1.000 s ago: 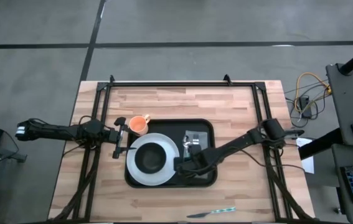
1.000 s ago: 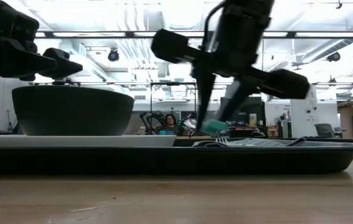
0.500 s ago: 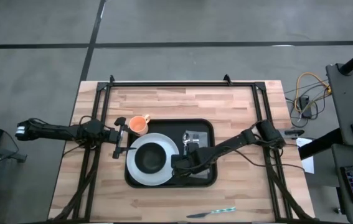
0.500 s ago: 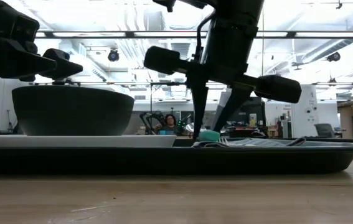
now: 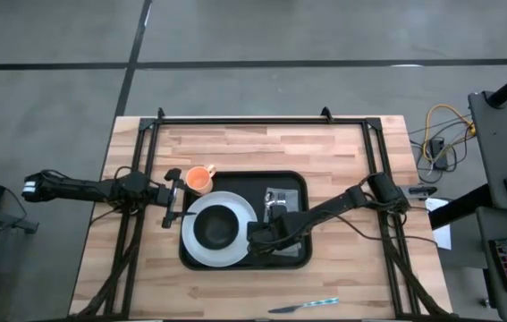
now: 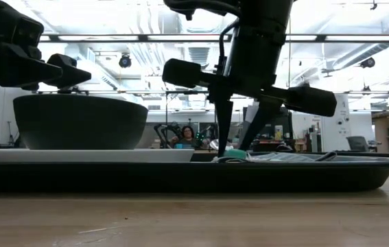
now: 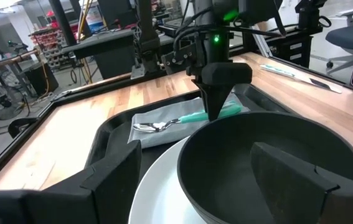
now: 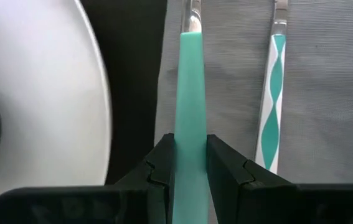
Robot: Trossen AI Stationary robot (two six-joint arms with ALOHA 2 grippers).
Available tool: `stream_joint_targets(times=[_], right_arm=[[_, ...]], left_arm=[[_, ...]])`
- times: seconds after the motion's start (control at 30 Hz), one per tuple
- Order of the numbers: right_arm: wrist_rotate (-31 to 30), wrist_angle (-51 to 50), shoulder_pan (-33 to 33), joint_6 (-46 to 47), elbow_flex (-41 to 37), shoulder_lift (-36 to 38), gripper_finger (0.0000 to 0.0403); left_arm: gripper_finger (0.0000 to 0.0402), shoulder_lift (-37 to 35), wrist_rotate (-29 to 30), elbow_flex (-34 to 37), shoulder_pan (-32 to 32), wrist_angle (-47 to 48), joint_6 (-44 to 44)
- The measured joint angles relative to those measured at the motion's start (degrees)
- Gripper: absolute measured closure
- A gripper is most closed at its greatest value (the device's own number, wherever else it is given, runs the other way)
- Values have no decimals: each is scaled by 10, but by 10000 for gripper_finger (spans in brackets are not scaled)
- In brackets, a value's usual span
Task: Set up tray
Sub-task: Put the blue spoon on the left side of the blue patterned fork of the gray napkin
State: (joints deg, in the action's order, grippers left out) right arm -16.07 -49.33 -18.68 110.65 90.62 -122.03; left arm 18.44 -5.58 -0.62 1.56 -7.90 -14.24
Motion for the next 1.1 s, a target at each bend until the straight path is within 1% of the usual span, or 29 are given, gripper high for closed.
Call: stream_joint_targets(times=[0.13,0.33,0.43,0.7,1.1], right_arm=[[0,1,0,0,0,0,345],[0,1,0,2,-1,0,313],[0,2,0,2,-1,0,303],[-1,1,0,-3,-1,0,299],[-6,-1,0,-35,0,5,299]], left_arm=[[122,0,0,0,0,0,0],[122,0,0,0,0,0,0],[122,0,0,0,0,0,0],[122,0,0,0,0,0,0],[122,0,0,0,0,0,0]])
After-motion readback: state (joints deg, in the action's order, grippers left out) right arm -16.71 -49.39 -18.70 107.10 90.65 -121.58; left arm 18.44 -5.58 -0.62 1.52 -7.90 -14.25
